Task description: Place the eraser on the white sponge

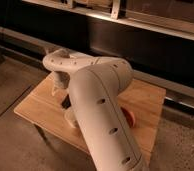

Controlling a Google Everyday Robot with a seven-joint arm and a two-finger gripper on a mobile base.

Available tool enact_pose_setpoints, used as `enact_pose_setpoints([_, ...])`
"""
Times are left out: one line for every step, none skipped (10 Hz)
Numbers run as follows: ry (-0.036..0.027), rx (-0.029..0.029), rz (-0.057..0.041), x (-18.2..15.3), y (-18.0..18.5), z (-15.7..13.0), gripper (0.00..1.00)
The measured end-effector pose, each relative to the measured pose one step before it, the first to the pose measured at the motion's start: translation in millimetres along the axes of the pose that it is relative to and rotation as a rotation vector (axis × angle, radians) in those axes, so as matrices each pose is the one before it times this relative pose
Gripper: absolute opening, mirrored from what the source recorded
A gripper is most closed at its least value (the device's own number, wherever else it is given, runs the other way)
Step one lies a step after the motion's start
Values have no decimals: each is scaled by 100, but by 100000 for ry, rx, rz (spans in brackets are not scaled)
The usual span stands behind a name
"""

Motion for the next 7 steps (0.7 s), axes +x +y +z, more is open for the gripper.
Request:
enact_pose_setpoints([874, -129, 559, -59, -200, 425, 80])
enact_pose_setpoints([943, -387, 906, -84, -327, 418, 80])
enact_pose_setpoints([989, -260, 900, -46, -351, 404, 80])
enact_pose_setpoints([507, -467, 355, -70, -164, 205, 80])
enact_pose_setpoints([-69, -1748, -168, -219, 18, 200, 72])
enact_pose_setpoints([-255, -815, -441, -88, 43, 1, 64])
enact_pose_setpoints([-587, -779, -663, -113, 36, -87, 54])
